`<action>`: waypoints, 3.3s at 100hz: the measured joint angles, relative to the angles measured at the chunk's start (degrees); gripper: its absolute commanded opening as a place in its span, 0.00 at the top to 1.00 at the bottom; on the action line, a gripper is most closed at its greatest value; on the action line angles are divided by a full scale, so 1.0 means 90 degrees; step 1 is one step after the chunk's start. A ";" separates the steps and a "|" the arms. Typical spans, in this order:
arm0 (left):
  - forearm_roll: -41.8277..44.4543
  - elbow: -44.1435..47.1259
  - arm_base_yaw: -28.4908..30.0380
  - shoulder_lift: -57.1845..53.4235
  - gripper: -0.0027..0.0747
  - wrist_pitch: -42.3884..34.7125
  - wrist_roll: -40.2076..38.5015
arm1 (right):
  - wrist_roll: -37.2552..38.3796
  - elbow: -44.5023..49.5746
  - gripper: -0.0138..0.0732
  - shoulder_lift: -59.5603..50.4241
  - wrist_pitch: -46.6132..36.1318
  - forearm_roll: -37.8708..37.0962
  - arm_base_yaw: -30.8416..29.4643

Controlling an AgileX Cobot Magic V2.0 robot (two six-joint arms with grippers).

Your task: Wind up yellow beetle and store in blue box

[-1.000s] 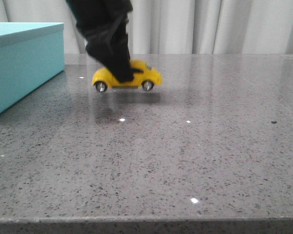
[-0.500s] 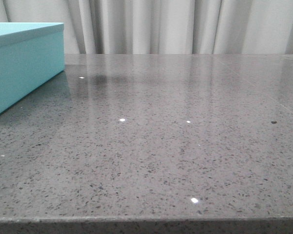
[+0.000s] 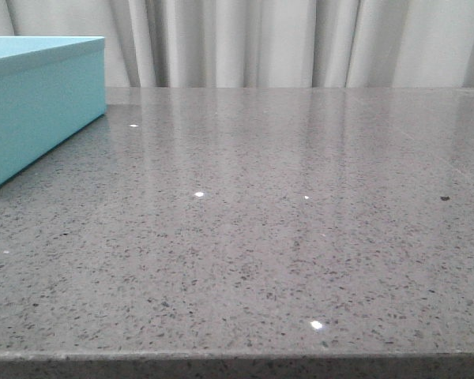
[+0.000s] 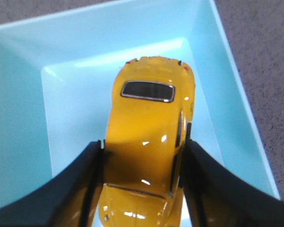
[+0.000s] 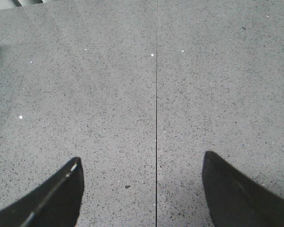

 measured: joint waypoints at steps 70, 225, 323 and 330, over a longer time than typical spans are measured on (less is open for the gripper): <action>0.0216 0.3177 0.0056 0.0000 0.71 -0.1891 -0.0063 | 0.0000 0.0000 0.23 0.0000 0.0000 0.0000 0.0000; -0.0367 0.6809 0.0056 -0.6083 0.99 -0.4331 -0.0086 | -0.0754 0.2420 0.92 -0.2104 -0.1793 -0.0057 0.0000; -0.0847 0.9212 0.0056 -0.8597 0.99 -0.4732 -0.0086 | -0.0790 0.3996 0.92 -0.3813 -0.2531 -0.0448 0.0000; -0.0847 0.9212 0.0056 -0.8597 0.99 -0.4732 -0.0086 | -0.0790 0.3996 0.92 -0.3813 -0.2531 -0.0448 0.0000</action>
